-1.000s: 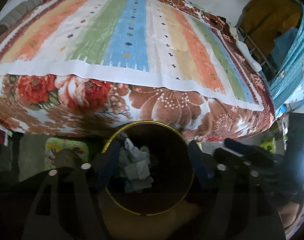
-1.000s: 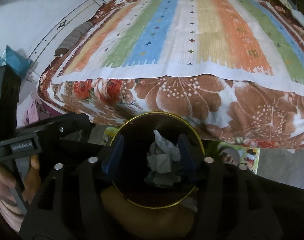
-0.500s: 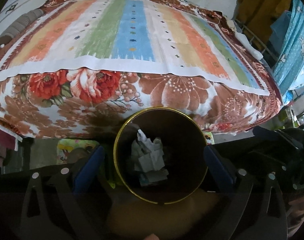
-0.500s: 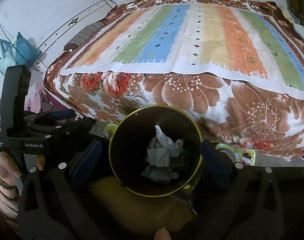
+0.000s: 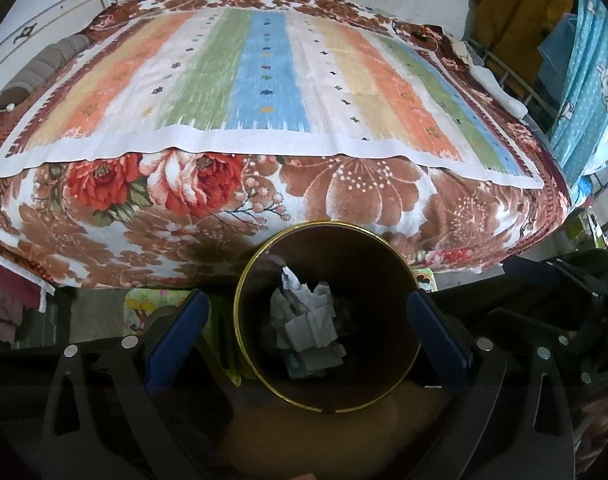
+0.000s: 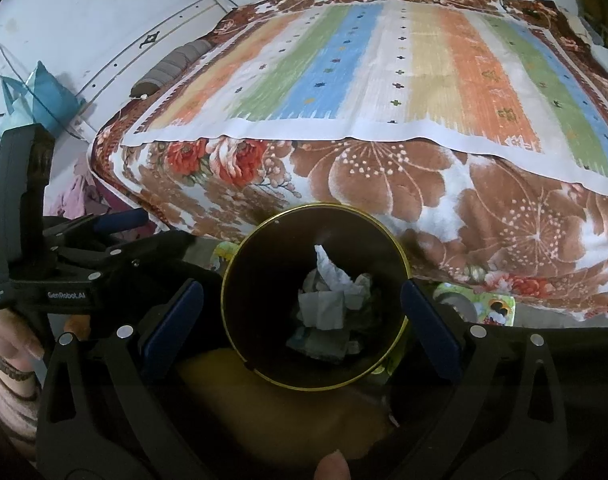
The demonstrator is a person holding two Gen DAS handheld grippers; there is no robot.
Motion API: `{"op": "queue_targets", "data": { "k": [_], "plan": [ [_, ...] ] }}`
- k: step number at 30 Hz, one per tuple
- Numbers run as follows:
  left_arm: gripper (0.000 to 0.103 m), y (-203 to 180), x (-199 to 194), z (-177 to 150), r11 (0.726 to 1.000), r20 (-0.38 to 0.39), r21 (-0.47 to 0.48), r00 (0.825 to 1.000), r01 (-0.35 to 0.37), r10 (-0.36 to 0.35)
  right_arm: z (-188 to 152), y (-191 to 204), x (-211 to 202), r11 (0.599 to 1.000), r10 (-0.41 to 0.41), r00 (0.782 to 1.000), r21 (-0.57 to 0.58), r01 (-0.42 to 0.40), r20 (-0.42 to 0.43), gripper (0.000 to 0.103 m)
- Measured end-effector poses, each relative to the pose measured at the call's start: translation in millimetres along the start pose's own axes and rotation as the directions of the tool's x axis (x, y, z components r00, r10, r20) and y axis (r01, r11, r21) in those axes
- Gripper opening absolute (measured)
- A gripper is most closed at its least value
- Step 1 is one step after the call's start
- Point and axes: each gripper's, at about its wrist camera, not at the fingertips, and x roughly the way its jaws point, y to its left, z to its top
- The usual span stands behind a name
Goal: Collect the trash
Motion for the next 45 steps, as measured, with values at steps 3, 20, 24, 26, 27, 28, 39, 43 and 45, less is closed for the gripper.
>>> {"op": "queue_targets", "data": {
  "k": [3,20,24,26,27,28,39,43,45],
  "plan": [
    [0.097,0.6,1.6,0.1,1.000,-0.007,-0.004,1.000,-0.007,0.007,1.0,0.8,1.1,1.000,0.001,1.000,-0.007,-0.001,-0.004,0.094],
    [0.097,-2.7,-0.2,-0.8,1.000,-0.004,0.003,1.000,0.005,-0.004,0.0,-1.9,1.5,1.000,0.014,1.000,0.006,-0.014,-0.007,0.094],
    [0.097,-2.6,-0.2,-0.9,1.000,-0.005,0.001,1.000,0.003,-0.003,-2.1,0.7,1.8,1.000,-0.002,1.000,-0.011,0.002,-0.003,0.094],
    [0.097,-3.4,-1.0,-1.1,1.000,-0.003,0.000,1.000,0.003,-0.003,-2.7,0.9,2.0,1.000,0.001,1.000,-0.016,-0.001,-0.004,0.094],
    [0.097,-3.1,-0.8,-1.1,1.000,-0.003,0.002,1.000,0.003,-0.003,-2.9,0.6,2.2,1.000,-0.001,1.000,-0.016,0.001,-0.004,0.094],
    [0.097,-3.0,-0.8,-1.1,1.000,-0.003,0.003,1.000,0.002,-0.002,-2.7,0.6,2.0,1.000,-0.001,1.000,-0.015,0.001,-0.004,0.094],
    [0.097,-4.3,-3.2,-0.3,1.000,0.003,0.011,1.000,-0.006,0.006,-3.0,0.0,2.2,1.000,-0.002,1.000,-0.019,0.002,-0.005,0.094],
    [0.097,-4.0,-3.4,-0.5,1.000,0.005,0.009,1.000,-0.008,0.008,-4.2,1.3,1.2,0.999,-0.016,1.000,-0.029,0.016,0.008,0.094],
    [0.097,-3.4,-3.0,-0.7,1.000,0.003,0.012,1.000,-0.009,0.009,-3.9,2.7,0.8,0.999,-0.017,1.000,-0.038,0.018,0.009,0.094]
  ]
}}
